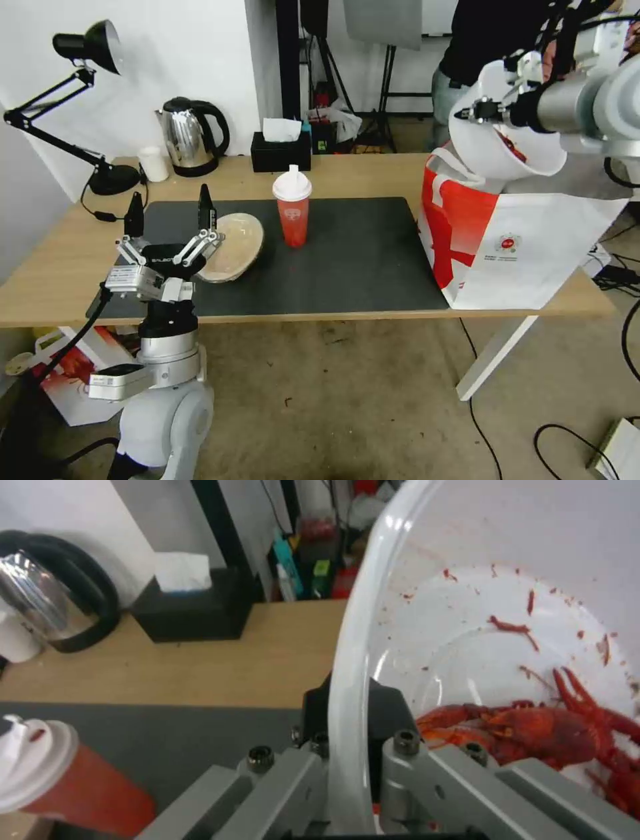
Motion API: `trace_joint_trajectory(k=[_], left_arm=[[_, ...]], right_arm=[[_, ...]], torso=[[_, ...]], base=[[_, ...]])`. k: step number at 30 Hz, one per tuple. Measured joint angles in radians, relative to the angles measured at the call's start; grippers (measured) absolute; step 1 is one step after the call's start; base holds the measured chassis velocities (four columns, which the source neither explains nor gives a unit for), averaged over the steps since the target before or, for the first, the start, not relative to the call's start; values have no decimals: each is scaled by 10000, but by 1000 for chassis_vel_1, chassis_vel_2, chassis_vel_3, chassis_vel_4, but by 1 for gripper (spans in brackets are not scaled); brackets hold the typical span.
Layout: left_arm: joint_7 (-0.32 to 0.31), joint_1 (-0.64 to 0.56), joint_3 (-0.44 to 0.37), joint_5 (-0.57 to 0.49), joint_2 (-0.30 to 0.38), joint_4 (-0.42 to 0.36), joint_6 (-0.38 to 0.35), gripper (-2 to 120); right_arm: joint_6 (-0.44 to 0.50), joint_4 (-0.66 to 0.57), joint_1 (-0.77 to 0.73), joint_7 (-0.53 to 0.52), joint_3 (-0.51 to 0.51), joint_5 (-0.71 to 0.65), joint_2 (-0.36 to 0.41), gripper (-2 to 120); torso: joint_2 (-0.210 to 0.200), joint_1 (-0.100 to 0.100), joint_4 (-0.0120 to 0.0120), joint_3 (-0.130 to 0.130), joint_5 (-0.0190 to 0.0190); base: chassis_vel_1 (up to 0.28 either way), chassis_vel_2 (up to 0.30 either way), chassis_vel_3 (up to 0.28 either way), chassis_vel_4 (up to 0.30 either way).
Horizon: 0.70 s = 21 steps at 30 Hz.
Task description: Pick up the trash from the table and place it into the takeout bag.
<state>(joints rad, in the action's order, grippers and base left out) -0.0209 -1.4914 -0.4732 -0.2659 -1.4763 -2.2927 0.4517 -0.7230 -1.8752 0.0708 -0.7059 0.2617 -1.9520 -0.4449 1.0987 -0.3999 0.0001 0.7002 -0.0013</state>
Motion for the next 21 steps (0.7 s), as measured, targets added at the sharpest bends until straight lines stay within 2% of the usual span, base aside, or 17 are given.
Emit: trace_joint_trajectory(k=[10,21], left_arm=[[5,-13,74,51,-9,89,33,100],[8,19,163,62,-17,131,43,100]], right_arm=[[1,121,-1263,17,-1064,31,77,0],[1,153,-1813,17,-1642,27,110,0]], torso=[[1,0,1,0,-2],[1,1,-1,0,-2]], base=[[0,0,0,0],[0,0,0,0]])
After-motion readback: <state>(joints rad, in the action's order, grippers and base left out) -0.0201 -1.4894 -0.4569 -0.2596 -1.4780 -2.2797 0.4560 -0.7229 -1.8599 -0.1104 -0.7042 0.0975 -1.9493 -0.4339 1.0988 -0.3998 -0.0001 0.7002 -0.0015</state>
